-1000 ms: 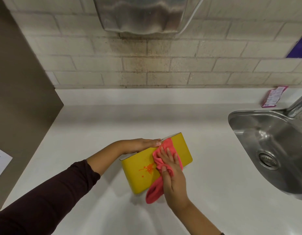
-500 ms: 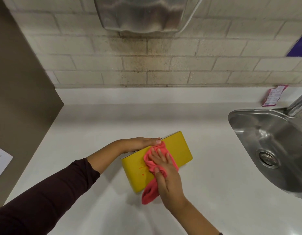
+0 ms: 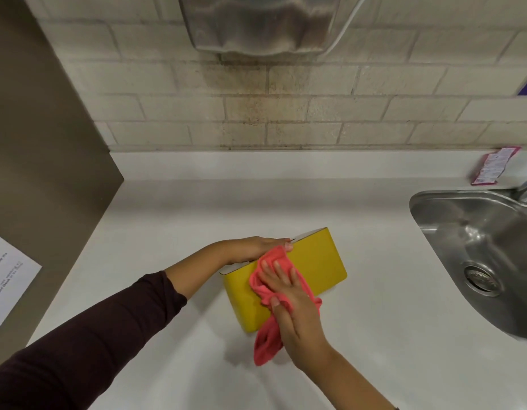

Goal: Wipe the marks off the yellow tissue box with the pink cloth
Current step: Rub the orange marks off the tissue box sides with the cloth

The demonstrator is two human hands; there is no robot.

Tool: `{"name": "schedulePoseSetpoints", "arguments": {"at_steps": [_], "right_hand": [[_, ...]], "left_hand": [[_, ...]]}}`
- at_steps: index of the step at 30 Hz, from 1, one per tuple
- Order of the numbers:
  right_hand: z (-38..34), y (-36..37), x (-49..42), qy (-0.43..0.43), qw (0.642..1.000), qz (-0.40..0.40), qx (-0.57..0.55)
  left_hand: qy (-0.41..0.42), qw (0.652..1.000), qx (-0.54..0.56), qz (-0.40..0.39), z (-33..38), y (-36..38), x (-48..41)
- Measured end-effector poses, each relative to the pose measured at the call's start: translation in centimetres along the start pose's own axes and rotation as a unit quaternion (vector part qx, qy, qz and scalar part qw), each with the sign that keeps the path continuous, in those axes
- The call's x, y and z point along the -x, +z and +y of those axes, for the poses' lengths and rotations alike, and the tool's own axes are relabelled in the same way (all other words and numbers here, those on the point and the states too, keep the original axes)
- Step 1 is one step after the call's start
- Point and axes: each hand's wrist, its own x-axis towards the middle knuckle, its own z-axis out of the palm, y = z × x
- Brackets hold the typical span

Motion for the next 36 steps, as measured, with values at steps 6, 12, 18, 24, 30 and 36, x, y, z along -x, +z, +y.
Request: {"name": "schedulePoseSetpoints", "arguments": {"at_steps": [6,12,18,24,30,36], "right_hand": [[2.1,-3.6,0.9,-0.079,0.991,-0.099,0.052],[0.8,-0.9,0.1,-0.009,1.000,-0.001,0.021],[1.0,-1.0,1.0,-0.103,0.981,-0.151,0.066],[3.2,-4.5,1.6,-0.024,1.000,0.001,-0.011],[0.3,0.1,0.3,-0.004,0.998,0.061,-0.014],[0.8,0.1,2.1,-0.074,0.991,-0.113,-0.014]], "left_hand": [[-0.023,0.999,-0.038,-0.011,0.0,-0.2,-0.1],[-0.022,1.000,0.003,0.011,0.0,-0.1,-0.2],[-0.021,0.999,-0.030,-0.007,-0.2,-0.2,0.0],[-0.034,0.999,-0.037,-0.005,0.3,0.0,0.1],[-0.029,0.999,-0.028,0.000,0.4,0.1,0.0],[-0.027,0.999,-0.038,-0.005,0.5,0.0,0.2]]}}
